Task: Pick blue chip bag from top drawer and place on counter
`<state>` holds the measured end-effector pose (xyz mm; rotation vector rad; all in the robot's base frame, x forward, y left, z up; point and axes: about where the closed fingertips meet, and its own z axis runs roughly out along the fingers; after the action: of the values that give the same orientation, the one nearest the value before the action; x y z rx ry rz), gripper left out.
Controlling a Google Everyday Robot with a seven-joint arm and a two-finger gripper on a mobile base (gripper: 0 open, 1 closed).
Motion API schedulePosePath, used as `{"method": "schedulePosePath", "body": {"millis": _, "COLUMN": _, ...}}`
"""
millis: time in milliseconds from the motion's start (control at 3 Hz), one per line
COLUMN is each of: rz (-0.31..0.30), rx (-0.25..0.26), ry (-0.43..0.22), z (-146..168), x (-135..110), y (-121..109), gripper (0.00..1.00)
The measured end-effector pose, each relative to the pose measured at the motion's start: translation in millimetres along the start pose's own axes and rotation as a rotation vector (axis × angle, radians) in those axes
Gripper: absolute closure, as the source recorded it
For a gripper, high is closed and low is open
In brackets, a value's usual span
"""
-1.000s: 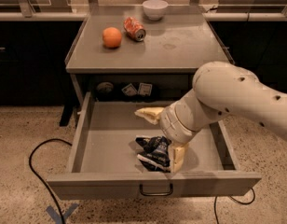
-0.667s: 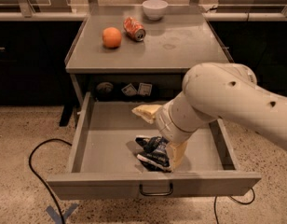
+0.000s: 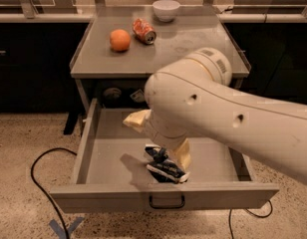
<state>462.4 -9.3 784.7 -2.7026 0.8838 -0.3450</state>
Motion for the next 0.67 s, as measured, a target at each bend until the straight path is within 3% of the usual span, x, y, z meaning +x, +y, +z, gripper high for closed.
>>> {"method": "schedulePosePath", "body": {"millis": 333, "rz": -0.097, "rx": -0.063, "ry": -0.01, "z": 11, "x": 4, "y": 2, "gripper": 0.0}}
{"method": "schedulePosePath", "body": {"millis": 667, "rz": -0.148, "rx": -0.077, "ry": -0.014, "z": 19, "x": 14, "y": 10, "gripper": 0.0}}
